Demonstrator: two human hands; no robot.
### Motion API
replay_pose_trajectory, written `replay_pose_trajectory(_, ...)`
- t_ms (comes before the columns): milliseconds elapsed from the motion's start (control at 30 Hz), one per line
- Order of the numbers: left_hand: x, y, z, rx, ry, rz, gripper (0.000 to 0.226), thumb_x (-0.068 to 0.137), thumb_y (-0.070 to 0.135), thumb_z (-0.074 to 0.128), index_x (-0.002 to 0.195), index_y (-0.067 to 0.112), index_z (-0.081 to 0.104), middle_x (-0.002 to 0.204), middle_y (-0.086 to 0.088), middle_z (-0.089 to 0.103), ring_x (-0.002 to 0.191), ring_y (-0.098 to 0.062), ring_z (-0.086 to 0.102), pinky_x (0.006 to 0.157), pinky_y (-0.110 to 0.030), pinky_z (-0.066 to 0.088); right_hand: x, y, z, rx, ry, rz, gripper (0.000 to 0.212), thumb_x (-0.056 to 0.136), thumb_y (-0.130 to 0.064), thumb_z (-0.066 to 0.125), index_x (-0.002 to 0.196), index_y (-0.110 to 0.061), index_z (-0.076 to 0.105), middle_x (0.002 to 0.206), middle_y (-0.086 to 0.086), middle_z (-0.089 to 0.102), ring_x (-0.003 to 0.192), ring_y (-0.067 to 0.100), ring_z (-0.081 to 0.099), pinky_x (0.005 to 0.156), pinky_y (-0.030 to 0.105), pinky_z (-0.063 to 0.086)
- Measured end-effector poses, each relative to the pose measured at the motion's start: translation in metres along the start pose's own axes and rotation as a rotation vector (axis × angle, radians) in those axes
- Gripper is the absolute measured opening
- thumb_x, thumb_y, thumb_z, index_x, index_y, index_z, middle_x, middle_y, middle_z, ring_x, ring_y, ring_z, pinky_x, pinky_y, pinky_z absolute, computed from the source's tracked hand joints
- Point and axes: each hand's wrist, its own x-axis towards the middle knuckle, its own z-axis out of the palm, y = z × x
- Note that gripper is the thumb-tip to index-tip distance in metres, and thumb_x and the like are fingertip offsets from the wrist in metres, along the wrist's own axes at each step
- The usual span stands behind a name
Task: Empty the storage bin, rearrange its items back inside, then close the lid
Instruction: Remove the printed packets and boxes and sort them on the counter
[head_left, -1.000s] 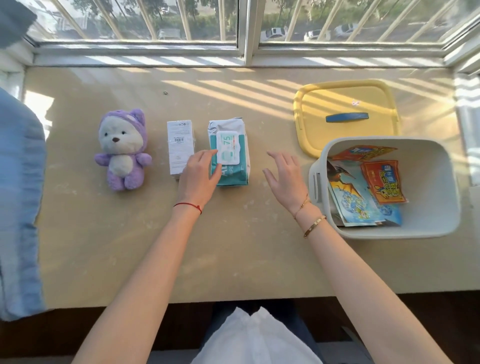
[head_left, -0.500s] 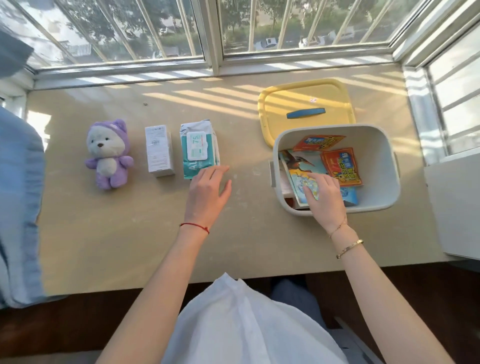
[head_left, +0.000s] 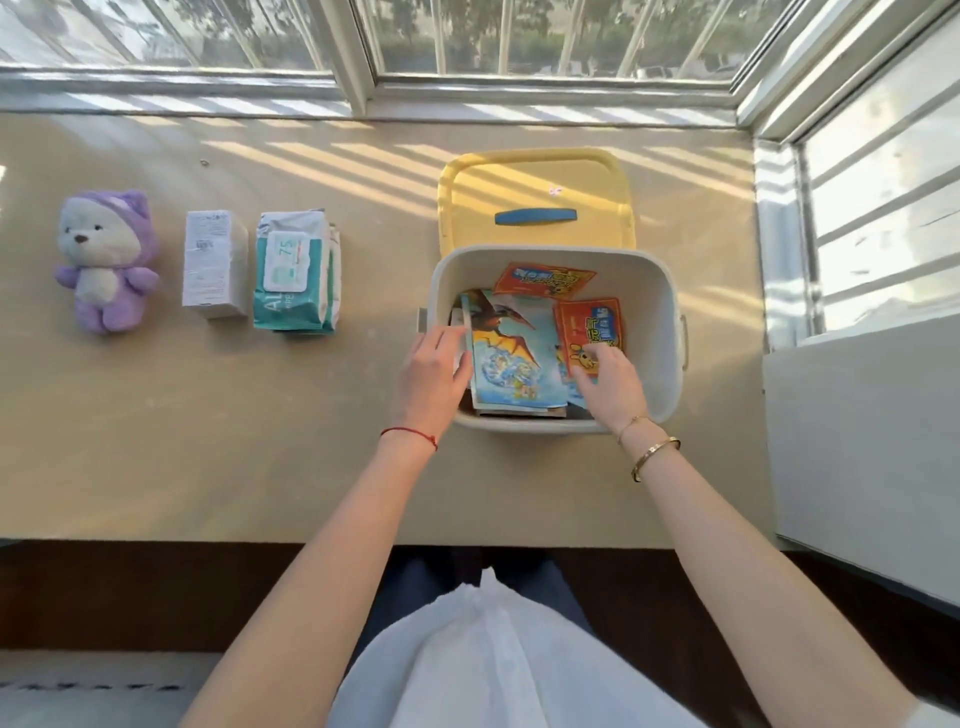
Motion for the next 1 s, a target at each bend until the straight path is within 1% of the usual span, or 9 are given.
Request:
replay_pose_trajectory(167,0.009,0.005,0.037,0.047,-0.126,-0.150,0.037,0.095,0.022,0.051,0.130,0.008,0.052,0.117,-0.010,0.060,0.110,-0.024,0.053,0.091,-0.036,0.047,0.020,0.010,0.017,0.028,-0.069,0.025,0.039,0.093,-0.027,0.056,0.124,-0.004,0.050,0.118,0.013,0.057,0.112,0.027,0.052,0.093,0.032,0.040)
replay_pose_trajectory(333,0.014,0.003,0.065,0.173,-0.255,-0.250,0.033,0.096,0.028,0.050,0.122,0.008,0.052,0.113,-0.011,0.061,0.105,-0.026,0.055,0.087,-0.035,0.046,0.030,0.019,0.036,0.068,-0.136,0.089,0.036,0.092,-0.028,0.057,0.119,-0.005,0.050,0.112,0.014,0.059,0.106,0.030,0.055,0.085,0.034,0.044)
replay_pose_trajectory(467,0.019,0.003,0.076,0.190,-0.288,-0.351,0.031,0.094,0.028,0.054,0.117,0.007,0.055,0.106,-0.014,0.065,0.100,-0.031,0.058,0.080,-0.039,0.047,0.038,0.020,0.041,0.113,-0.197,0.161,0.043,0.090,-0.025,0.060,0.125,-0.004,0.050,0.113,0.014,0.059,0.108,0.029,0.054,0.089,0.034,0.044)
replay_pose_trajectory(600,0.023,0.003,0.076,-0.046,-0.234,-0.480,0.035,0.087,0.015,0.063,0.122,0.013,0.055,0.099,-0.011,0.067,0.092,-0.030,0.063,0.081,-0.041,0.053,0.042,0.016,0.037,0.200,-0.240,0.217,0.043,0.087,-0.022,0.064,0.125,-0.004,0.052,0.091,0.004,0.060,0.101,0.023,0.058,0.082,0.028,0.042)
replay_pose_trajectory(667,0.024,0.003,0.074,-0.159,-0.227,-0.527,0.048,0.084,0.011,0.066,0.130,0.014,0.051,0.099,-0.009,0.066,0.090,-0.026,0.063,0.084,-0.039,0.054,0.042,0.014,0.035,0.268,-0.242,0.246,0.040,0.086,-0.020,0.066,0.121,-0.005,0.055,0.087,0.001,0.059,0.095,0.020,0.058,0.077,0.025,0.042)
replay_pose_trajectory(733,0.023,0.004,0.071,-0.225,-0.258,-0.553,0.050,0.085,0.009,0.066,0.132,0.013,0.051,0.104,-0.007,0.066,0.093,-0.023,0.063,0.087,-0.037,0.053,0.039,0.013,0.033,0.314,-0.246,0.260,0.036,0.086,-0.017,0.067,0.118,-0.006,0.057,0.082,-0.003,0.056,0.088,0.015,0.055,0.074,0.024,0.042)
replay_pose_trajectory(867,0.020,0.006,0.062,-0.332,-0.290,-0.601,0.045,0.088,0.007,0.061,0.130,0.013,0.047,0.114,-0.003,0.062,0.092,-0.013,0.056,0.081,-0.026,0.048,0.033,0.012,0.029,0.361,-0.255,0.267,0.025,0.083,-0.009,0.067,0.105,-0.012,0.055,0.095,0.002,0.061,0.092,0.017,0.059,0.083,0.033,0.053)
replay_pose_trajectory(933,0.018,0.006,0.057,-0.388,-0.278,-0.605,0.044,0.088,0.006,0.060,0.128,0.015,0.045,0.113,-0.004,0.062,0.095,-0.014,0.055,0.080,-0.027,0.048,0.028,0.010,0.026,0.406,-0.258,0.260,0.024,0.082,-0.005,0.066,0.101,-0.012,0.052,0.097,0.003,0.064,0.094,0.020,0.062,0.084,0.036,0.055)
replay_pose_trajectory(1000,0.017,0.007,0.052,-0.434,-0.252,-0.585,0.043,0.088,0.004,0.059,0.127,0.016,0.045,0.114,-0.005,0.062,0.101,-0.016,0.057,0.085,-0.032,0.051,0.023,0.009,0.023,0.449,-0.245,0.227,0.024,0.083,-0.005,0.065,0.103,-0.009,0.051,0.099,0.005,0.067,0.095,0.021,0.065,0.083,0.039,0.056)
